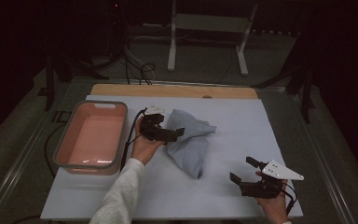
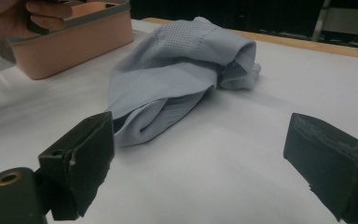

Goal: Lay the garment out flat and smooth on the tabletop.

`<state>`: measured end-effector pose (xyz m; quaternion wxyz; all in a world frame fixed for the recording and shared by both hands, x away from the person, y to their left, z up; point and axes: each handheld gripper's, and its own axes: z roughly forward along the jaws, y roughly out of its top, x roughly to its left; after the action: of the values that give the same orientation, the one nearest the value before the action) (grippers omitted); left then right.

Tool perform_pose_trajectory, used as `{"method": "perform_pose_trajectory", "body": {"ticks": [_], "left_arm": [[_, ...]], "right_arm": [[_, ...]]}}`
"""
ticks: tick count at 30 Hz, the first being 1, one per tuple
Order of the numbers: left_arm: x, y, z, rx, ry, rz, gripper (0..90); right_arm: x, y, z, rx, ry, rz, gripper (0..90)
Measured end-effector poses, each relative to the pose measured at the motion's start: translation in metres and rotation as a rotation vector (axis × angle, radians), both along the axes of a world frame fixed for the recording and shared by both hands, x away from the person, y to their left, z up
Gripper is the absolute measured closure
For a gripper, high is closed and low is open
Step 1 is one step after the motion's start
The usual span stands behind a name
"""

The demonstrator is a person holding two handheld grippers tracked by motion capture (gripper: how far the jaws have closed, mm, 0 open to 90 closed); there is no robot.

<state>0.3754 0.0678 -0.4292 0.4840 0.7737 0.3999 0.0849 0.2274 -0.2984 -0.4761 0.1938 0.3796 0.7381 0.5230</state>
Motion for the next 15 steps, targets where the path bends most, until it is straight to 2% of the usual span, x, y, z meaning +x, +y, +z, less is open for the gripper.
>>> {"method": "perform_pose_trajectory", "body": {"ticks": [5, 15], "left_arm": [[0.001, -0.003, -0.002, 0.005, 0.005, 0.002, 0.4], [0.004, -0.015, -0.012, 0.049, 0.024, -0.017, 10.4]], "right_arm": [[0.0, -0.001, 0.0, 0.001, -0.001, 0.0, 8.7], [0.0, 0.0, 0.0, 0.0, -0.003, 0.002, 8.6]]}}
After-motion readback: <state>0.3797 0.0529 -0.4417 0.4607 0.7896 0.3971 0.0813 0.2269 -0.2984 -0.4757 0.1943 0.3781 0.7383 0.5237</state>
